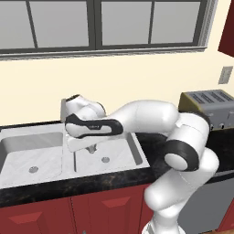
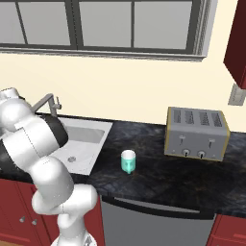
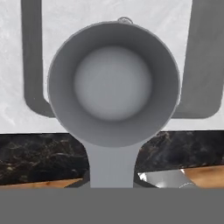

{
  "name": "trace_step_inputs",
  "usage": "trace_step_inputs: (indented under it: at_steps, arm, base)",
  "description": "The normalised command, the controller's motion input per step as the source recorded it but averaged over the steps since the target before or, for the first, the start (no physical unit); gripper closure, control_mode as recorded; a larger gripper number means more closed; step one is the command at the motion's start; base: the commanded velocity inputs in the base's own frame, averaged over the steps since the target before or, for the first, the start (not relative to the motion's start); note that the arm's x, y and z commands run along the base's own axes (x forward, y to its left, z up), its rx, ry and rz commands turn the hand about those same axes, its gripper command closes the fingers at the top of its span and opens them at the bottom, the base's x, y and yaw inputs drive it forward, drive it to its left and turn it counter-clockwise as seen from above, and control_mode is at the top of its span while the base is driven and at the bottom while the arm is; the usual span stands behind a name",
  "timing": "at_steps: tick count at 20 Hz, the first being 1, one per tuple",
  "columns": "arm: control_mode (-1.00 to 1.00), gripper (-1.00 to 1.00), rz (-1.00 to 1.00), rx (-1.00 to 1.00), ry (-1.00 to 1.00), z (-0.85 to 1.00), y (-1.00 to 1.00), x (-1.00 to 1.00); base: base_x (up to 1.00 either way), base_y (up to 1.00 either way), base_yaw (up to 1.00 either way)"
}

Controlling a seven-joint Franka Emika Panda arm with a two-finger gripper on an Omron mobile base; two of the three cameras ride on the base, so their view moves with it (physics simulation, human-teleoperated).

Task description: Move any existing items from the left basin to the right basin for drying. Then move the mug from the counter to the left basin of the sink for washing.

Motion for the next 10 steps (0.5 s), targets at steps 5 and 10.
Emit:
trace_step_inputs:
  at_steps: [5,10]
  arm:
    - [-1.0,1.0,-0.03,0.05,-0.01,0.0,-0.69,0.04]
    - [-1.0,1.0,0.0,0.03,0.0,-0.11,-0.43,0.33]
  base:
    - [0.0,0.0,0.0]
    - [0.0,0.0,0.0]
